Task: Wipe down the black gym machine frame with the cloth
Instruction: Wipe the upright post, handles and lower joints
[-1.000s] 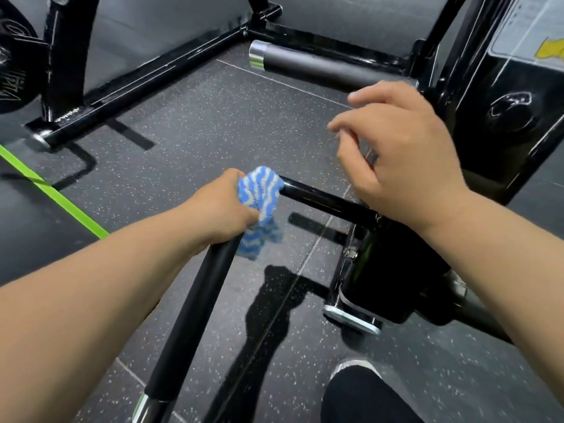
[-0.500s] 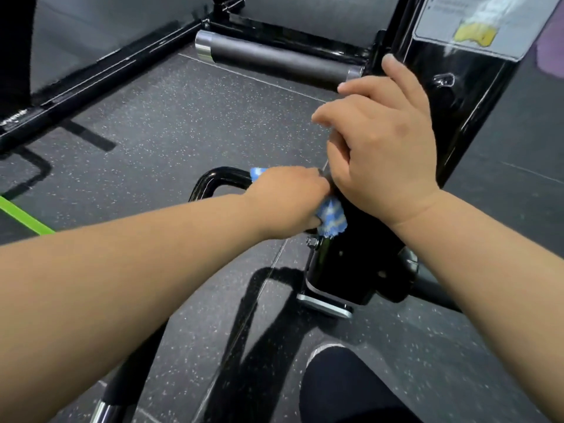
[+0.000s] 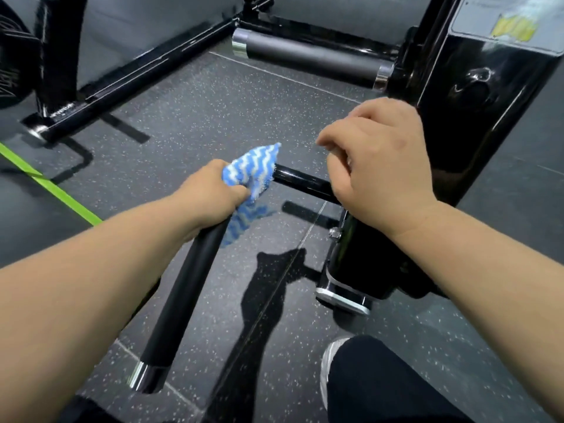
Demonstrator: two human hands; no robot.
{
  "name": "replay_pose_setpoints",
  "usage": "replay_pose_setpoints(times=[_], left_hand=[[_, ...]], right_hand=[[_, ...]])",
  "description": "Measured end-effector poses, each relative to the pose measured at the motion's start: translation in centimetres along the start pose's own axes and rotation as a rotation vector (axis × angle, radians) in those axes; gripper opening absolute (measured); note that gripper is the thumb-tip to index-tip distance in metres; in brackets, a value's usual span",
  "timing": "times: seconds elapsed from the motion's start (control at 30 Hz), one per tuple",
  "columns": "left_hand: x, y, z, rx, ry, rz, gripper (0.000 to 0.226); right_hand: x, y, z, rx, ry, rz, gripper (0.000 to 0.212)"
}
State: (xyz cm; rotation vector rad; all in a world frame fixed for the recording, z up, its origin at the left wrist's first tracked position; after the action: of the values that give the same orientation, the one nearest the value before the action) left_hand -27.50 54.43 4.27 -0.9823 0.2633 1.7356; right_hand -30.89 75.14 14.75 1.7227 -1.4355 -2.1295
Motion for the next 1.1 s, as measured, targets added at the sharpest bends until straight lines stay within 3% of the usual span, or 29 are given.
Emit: replay_pose_setpoints(times=[0.17,0.3,0.4,0.47,0.63,0.87,1.0,1.1], left_hand=[[-0.7,-0.3,-0.4,-0.072,-0.062,-0.024,0.029],[-1.7,-2.7,-2.0,-0.135,-0.292,-0.175,0.023],[-0.8,-5.5,-3.0,-0.107,-0.173,-0.21,0.025],[-0.6,-6.9,-4.0,-0.11,-0.152,-0.201,0.03],[-0.8,-9.4,-5.7,-0.225,-0.009,-0.2,0.036],[-0.4,-15.3,-8.5,-0.096,0.038,-0.246,0.046],[-0.3,-18.4,-10.7,-0.176,-0.013,-0.283,0.047],[-0.4,-21.2,-11.1,-0.362,-0.155,-0.22,0.037]], right_hand=[[7.0,-1.6,-5.0,0.227,0.283,-0.663,0.025],[10.9,-4.2,-6.6,0.575,0.583,-0.969,0.024],[11.9,-5.8,-8.1,1.082,0.938,-1.006,0.027],[11.5,-6.0,-10.1,1.293,1.046,-1.006,0.025],[9.6,-7.0,-12.5,1.505,1.048,-0.971,0.031],[7.9,-9.2,-16.6,1.702,1.284,-0.895,0.047],[7.9,-12.1,-19.1,1.789,1.188,-0.92,0.047],[6.4,-14.4,-20.5,1.832,1.167,-1.012,0.052]])
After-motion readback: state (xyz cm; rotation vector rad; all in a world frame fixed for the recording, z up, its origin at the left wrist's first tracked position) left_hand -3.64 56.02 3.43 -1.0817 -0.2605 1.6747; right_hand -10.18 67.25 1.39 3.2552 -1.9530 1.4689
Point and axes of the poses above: each hand's wrist, its own y-axis towards the middle knuckle, its own x-axis out of the palm, z = x × y, the point moved 6 cm from there along y, towards the middle knuckle, and after that the axes turned 2 degrees about -x, right-handed, at the moved point
